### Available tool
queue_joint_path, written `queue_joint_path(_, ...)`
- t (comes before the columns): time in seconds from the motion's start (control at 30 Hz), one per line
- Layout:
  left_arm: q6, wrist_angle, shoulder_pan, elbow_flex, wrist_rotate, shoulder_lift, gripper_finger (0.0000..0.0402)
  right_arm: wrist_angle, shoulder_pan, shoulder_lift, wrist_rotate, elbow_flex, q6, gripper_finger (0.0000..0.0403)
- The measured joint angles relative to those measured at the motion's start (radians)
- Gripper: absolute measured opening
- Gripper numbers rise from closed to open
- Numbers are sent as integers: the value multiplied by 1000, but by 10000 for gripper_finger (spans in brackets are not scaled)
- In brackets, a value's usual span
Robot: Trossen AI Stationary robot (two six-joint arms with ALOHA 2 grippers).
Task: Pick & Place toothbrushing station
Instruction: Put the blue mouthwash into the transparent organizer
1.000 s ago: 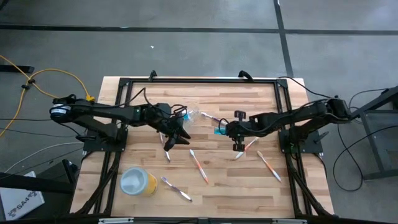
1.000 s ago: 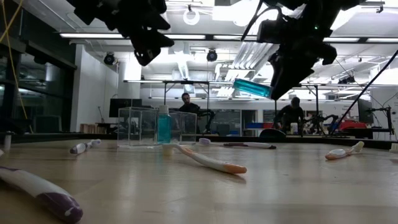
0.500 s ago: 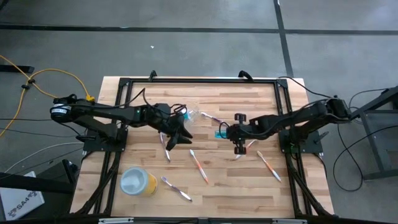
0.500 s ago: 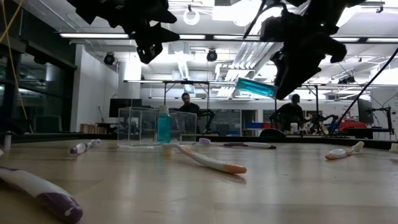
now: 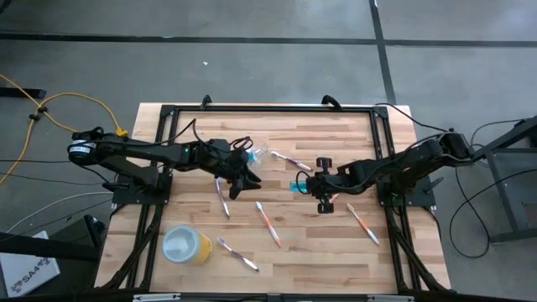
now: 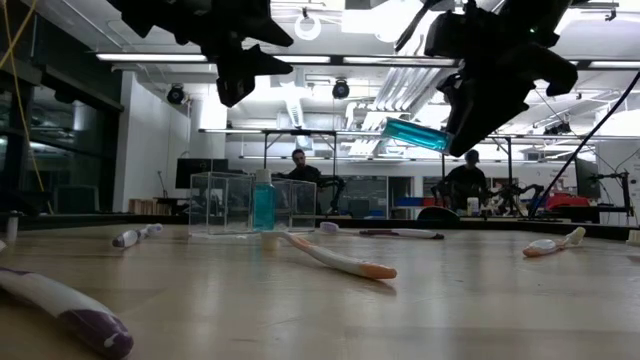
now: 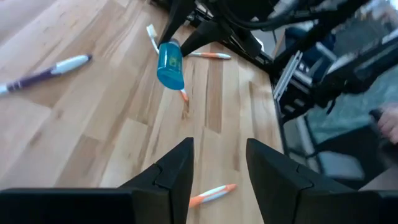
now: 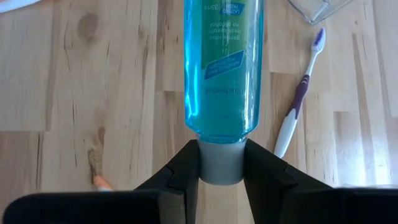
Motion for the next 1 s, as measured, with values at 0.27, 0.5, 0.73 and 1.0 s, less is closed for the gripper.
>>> queue_joint_path(0.27, -128, -21, 15, 0, 92, 28, 143, 7, 5, 0, -9, 0, -62, 89)
queue_joint_path(0.5, -182, 38, 92, 0, 361, 222, 143, 8, 31, 4, -9, 64, -127, 89)
queue_joint_path(0.73, -261, 409, 135, 0, 667, 360, 143, -23, 76, 5, 18, 86, -122, 89)
queue_joint_path(1.0, -414, 641, 183, 0, 734, 373, 143, -40, 115, 5, 86, 86, -131, 89)
